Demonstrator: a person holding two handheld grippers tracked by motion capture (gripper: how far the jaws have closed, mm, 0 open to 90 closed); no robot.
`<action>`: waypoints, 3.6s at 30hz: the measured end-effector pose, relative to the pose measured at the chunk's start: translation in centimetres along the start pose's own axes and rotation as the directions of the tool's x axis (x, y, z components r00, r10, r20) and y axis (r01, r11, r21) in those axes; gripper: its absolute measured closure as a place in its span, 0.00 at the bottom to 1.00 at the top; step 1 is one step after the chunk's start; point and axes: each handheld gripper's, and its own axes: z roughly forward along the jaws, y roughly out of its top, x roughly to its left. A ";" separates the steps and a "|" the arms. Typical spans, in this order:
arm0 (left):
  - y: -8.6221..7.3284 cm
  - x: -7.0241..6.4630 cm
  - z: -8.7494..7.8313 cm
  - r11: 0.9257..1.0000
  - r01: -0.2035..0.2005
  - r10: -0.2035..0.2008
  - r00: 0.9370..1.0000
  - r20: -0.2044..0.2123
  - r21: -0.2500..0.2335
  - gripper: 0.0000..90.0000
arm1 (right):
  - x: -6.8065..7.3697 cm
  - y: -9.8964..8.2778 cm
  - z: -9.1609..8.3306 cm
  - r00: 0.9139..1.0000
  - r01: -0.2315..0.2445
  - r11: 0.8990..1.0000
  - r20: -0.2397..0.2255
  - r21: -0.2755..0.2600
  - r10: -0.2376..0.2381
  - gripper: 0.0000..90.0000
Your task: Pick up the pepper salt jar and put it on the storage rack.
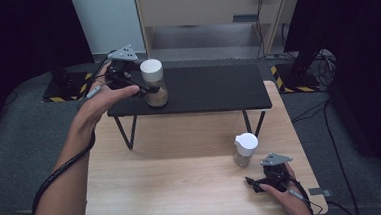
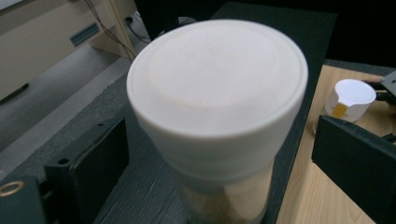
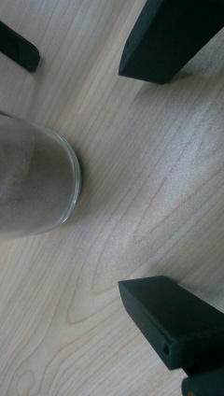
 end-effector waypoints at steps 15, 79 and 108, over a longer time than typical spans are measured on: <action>-2.1 -3.6 -3.5 1.000 -0.001 0.001 0.996 -0.093 0.000 0.04 | 0.0 0.0 0.0 1.000 -0.001 1.000 0.001 0.001 0.001 0.02; -12.5 -15.8 8.2 0.989 -0.057 0.056 0.998 0.011 0.138 0.04 | 0.3 -0.1 -0.1 1.000 -0.014 1.000 0.010 -0.002 0.014 0.03; -20.1 -17.2 9.5 0.985 0.109 -0.111 0.994 0.007 0.137 0.04 | 0.3 -0.1 -0.1 1.000 -0.015 1.000 0.011 -0.002 0.015 0.03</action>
